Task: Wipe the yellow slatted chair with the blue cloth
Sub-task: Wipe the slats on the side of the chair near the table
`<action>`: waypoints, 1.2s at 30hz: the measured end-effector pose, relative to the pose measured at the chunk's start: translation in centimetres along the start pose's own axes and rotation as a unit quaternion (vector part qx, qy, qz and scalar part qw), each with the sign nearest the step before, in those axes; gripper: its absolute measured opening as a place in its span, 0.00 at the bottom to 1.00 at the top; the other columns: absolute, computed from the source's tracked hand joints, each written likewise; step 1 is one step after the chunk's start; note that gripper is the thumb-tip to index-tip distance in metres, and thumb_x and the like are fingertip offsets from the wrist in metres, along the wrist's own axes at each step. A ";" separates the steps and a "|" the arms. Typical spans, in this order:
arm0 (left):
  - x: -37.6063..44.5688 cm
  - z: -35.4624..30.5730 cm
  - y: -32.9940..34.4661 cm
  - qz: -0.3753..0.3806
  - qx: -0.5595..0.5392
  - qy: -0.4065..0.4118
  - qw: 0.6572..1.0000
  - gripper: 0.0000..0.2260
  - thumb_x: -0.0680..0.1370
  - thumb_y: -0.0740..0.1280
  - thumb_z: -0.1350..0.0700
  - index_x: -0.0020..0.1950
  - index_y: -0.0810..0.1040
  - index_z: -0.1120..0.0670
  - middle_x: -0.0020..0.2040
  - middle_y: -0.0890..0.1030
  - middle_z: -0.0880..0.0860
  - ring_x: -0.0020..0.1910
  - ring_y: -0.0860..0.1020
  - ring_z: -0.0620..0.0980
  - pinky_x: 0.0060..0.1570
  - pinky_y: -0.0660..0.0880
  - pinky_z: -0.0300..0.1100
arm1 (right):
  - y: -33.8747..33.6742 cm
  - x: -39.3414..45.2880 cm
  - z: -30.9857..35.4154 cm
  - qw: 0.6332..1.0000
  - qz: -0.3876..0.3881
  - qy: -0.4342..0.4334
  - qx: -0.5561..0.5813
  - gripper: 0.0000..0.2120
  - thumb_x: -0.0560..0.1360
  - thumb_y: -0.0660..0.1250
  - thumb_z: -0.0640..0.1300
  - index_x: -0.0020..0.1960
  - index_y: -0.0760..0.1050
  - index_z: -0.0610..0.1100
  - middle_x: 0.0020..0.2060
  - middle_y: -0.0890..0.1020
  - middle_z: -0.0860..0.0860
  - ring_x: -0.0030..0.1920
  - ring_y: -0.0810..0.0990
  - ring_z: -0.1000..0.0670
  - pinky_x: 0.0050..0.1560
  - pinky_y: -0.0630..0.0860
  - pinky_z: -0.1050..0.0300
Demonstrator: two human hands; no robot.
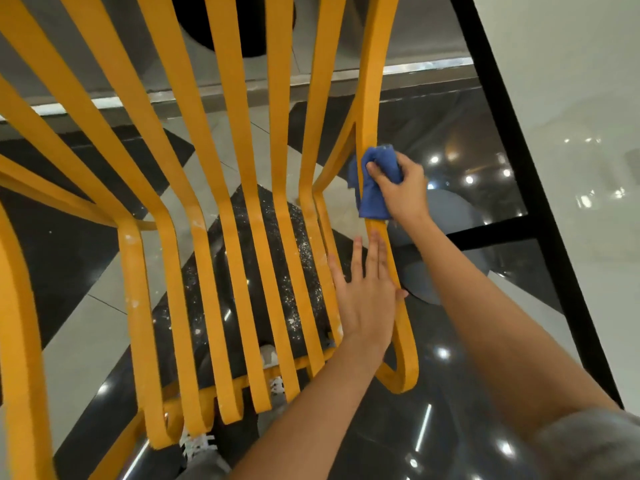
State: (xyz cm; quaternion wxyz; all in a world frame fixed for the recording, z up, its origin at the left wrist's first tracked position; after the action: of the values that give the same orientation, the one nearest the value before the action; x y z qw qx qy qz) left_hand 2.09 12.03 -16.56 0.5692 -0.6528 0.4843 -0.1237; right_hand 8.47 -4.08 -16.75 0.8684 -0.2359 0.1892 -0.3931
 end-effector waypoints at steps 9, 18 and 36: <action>-1.5 3.2 -3.9 -0.234 -0.428 -0.047 0.872 0.15 0.80 0.65 0.46 0.63 0.80 0.51 0.60 0.82 0.47 0.63 0.77 0.44 0.69 0.67 0.54 | -5.8 -9.1 0.8 0.983 -0.126 0.127 -0.048 0.21 0.71 0.75 0.50 0.60 0.72 0.44 0.50 0.80 0.51 0.48 0.80 0.53 0.47 0.77 0.62; 0.6 1.8 -6.7 -0.001 -0.762 -0.112 0.637 0.14 0.78 0.69 0.60 0.64 0.77 0.58 0.56 0.84 0.55 0.54 0.83 0.52 0.53 0.80 0.47 | -3.3 -16.9 3.9 0.990 -0.133 -0.005 0.048 0.32 0.71 0.75 0.37 0.72 0.68 0.41 0.65 0.75 0.49 0.64 0.75 0.52 0.61 0.75 0.61; 2.9 2.5 -1.4 -0.069 0.049 0.392 0.916 0.23 0.74 0.72 0.50 0.65 0.71 0.58 0.74 0.69 0.55 0.79 0.56 0.52 0.77 0.43 0.54 | -0.1 -23.9 -4.6 0.949 -0.134 0.247 -0.145 0.22 0.81 0.59 0.52 0.73 0.66 0.45 0.60 0.79 0.48 0.61 0.75 0.47 0.66 0.64 0.53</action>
State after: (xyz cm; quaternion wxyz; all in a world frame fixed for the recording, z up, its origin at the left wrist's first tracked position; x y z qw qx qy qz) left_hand 5.97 11.20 -17.27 0.3556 -0.5550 0.6153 -0.4324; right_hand -8.75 13.16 -17.05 0.6901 -0.2783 0.4193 -0.5201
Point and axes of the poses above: each hand's wrist, its own x-axis towards the middle knuckle, its own y-axis out of the palm, z = x × y, the point moved 3 cm from there along x, towards the middle knuckle
